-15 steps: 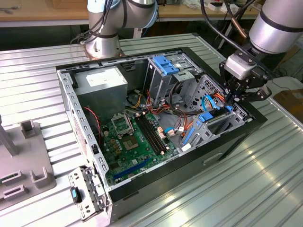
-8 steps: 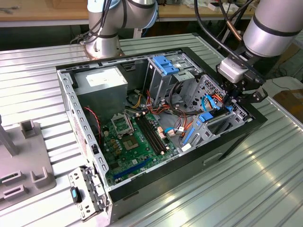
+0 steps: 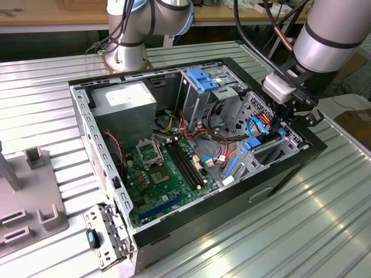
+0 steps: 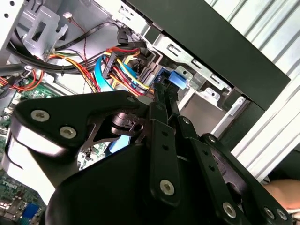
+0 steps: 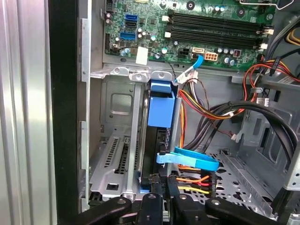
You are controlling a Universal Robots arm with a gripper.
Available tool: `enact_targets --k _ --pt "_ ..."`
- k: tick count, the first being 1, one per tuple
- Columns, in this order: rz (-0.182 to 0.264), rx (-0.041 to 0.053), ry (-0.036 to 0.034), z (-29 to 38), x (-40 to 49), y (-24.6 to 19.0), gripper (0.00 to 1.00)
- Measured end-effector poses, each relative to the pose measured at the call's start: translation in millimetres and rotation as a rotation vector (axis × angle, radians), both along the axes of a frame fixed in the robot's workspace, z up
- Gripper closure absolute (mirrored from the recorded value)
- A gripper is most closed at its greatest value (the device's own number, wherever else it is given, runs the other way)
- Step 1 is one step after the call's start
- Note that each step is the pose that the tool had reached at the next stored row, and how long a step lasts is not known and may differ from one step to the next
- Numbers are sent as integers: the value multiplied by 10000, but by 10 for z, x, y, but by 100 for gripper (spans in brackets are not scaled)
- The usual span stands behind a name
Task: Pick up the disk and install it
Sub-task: 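Insert the second disk wire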
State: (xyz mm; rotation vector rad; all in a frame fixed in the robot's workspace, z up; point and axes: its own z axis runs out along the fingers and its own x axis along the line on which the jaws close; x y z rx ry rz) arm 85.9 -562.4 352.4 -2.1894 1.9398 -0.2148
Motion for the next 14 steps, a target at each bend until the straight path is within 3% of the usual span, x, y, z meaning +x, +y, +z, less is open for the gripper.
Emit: enact_targets --k 4,8,14 --pt "-58 101 -33 -42 -11 -3 84" --pt "-126 105 -51 -91 -11 -21 84" --pt "-444 144 -52 -101 -11 -40 84"
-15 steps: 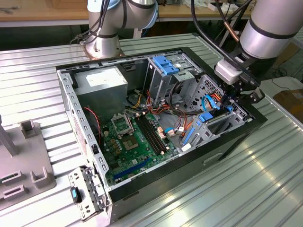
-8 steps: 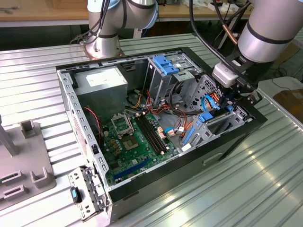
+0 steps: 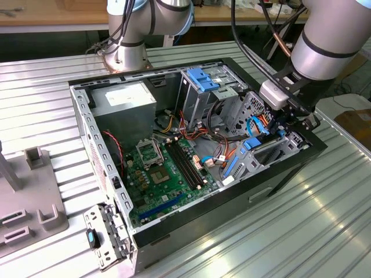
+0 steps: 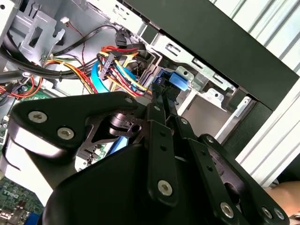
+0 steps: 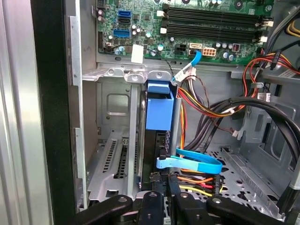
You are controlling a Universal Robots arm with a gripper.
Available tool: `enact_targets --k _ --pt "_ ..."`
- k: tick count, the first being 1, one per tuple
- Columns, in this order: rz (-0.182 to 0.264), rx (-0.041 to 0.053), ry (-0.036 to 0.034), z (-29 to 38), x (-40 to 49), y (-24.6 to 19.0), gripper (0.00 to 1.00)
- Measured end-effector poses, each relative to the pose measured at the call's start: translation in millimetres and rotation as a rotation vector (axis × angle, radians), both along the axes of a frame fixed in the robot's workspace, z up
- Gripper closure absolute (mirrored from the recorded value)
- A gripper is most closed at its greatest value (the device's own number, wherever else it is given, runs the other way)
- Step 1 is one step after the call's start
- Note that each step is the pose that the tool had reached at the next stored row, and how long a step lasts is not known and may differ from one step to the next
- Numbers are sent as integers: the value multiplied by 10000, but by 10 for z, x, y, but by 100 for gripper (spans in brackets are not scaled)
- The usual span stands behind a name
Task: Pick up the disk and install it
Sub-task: 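Insert the second disk wire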
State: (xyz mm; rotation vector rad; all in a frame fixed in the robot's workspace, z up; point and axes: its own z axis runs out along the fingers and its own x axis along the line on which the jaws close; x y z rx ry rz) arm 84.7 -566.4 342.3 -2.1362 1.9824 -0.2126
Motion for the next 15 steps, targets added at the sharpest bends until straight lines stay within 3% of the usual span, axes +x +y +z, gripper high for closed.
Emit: enact_targets --k 5,15 --pt "-467 52 0 14 0 -5 84" --pt "-509 80 -9 12 -19 -11 84"
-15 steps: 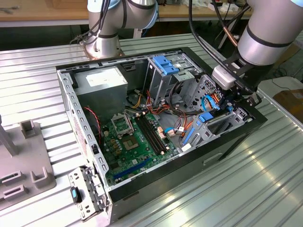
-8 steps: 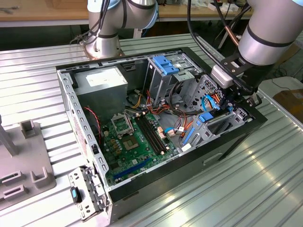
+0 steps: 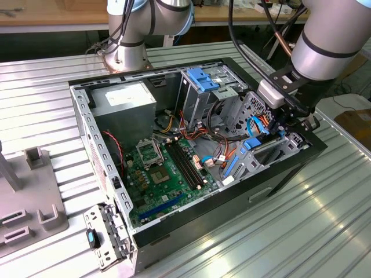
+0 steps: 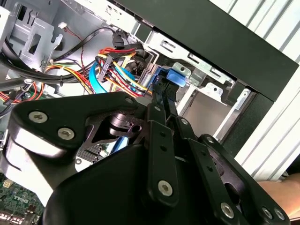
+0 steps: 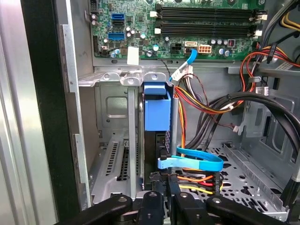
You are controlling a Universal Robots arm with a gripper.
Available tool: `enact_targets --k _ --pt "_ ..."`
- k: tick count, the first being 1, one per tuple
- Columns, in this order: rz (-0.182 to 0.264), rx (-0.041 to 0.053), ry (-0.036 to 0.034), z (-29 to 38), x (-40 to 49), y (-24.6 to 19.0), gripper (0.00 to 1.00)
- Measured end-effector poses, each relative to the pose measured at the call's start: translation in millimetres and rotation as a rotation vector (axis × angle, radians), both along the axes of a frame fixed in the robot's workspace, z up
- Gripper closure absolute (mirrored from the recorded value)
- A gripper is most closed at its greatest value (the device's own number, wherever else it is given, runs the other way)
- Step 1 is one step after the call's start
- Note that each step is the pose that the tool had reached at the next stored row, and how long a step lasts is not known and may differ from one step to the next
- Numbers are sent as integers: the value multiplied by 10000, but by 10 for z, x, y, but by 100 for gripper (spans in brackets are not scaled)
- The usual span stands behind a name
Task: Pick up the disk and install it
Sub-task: 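Insert the second disk wire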
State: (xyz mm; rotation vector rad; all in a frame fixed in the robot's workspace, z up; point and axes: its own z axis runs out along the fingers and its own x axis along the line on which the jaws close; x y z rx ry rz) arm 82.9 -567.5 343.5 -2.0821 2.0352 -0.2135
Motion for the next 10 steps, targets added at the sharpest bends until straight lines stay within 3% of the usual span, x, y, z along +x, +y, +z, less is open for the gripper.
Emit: enact_targets --k 10 --pt "-1 2 -1 -67 -25 0 84"
